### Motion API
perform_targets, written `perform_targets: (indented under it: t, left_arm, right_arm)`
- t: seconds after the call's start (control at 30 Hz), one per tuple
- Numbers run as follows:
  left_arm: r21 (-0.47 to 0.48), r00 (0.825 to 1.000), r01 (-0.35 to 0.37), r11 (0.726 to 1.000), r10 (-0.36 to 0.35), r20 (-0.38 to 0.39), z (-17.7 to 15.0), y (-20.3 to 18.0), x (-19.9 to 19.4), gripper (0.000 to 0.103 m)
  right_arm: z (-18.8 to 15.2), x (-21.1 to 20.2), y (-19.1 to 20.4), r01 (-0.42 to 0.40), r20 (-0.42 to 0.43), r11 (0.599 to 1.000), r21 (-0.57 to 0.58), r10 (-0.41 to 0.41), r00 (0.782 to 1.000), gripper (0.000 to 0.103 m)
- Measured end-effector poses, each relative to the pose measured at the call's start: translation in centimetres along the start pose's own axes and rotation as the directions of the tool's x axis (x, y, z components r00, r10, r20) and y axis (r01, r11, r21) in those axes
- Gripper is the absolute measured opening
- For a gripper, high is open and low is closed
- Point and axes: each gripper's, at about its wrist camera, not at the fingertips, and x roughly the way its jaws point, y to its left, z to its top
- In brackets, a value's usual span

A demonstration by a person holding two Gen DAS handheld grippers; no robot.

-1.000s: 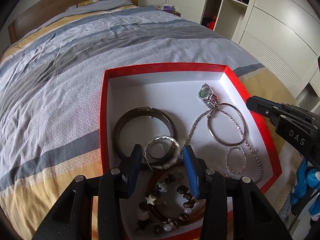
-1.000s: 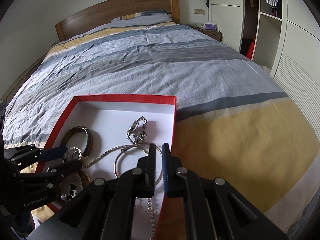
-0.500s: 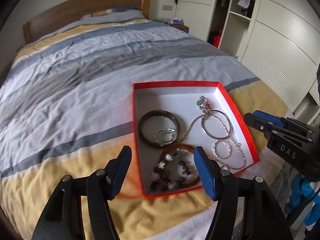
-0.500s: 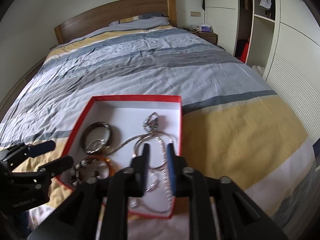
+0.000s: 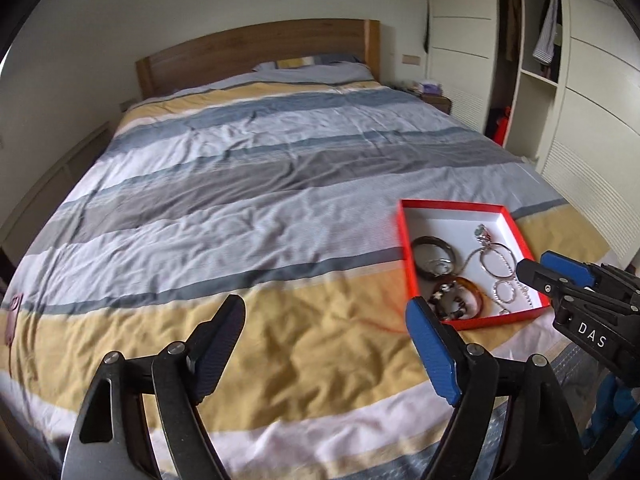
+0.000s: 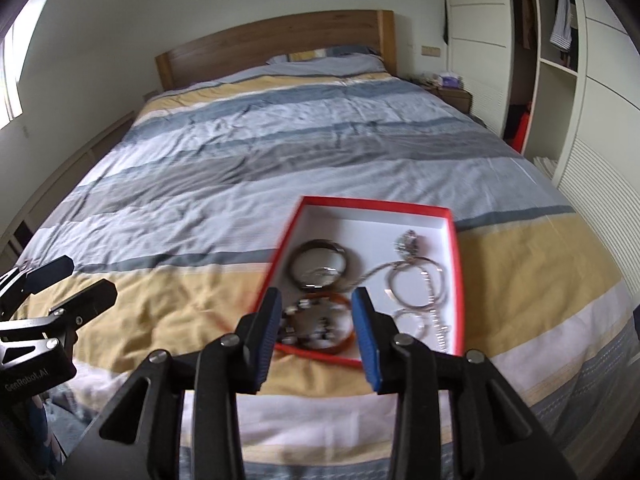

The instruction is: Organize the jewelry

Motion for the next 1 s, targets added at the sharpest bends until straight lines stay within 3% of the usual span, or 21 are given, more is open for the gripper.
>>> perform_targets:
  t: [0.13, 0.57, 1.0]
  left_arm:
    - [-0.032, 0.998, -0.046, 0.998, 0.047, 0.033, -1.2, 2.4, -3.2, 0.084]
    - [-0.117, 0.983, -0.097, 0.988, 0.114, 0.143, -4.2, 7.0, -11.9, 0.092]
    - [-0.152, 0.963, -0.125, 0.981, 0.156, 0.219, -5.8, 8.0, -16.3, 0.097]
  right_arm:
    - [-0.5, -2.1, 2.6, -0.018, 0.028, 1.000, -0.016, 0.019, 0.999, 0.039]
    - [-2.5, -8.5, 8.2, -0.013, 0.106, 0.998, -0.055, 0.018, 0.994, 0.051]
    - [-3.3, -12.6, 9.5, 0.004, 0.176, 0.998, -0.065, 0.007, 0.984, 0.053]
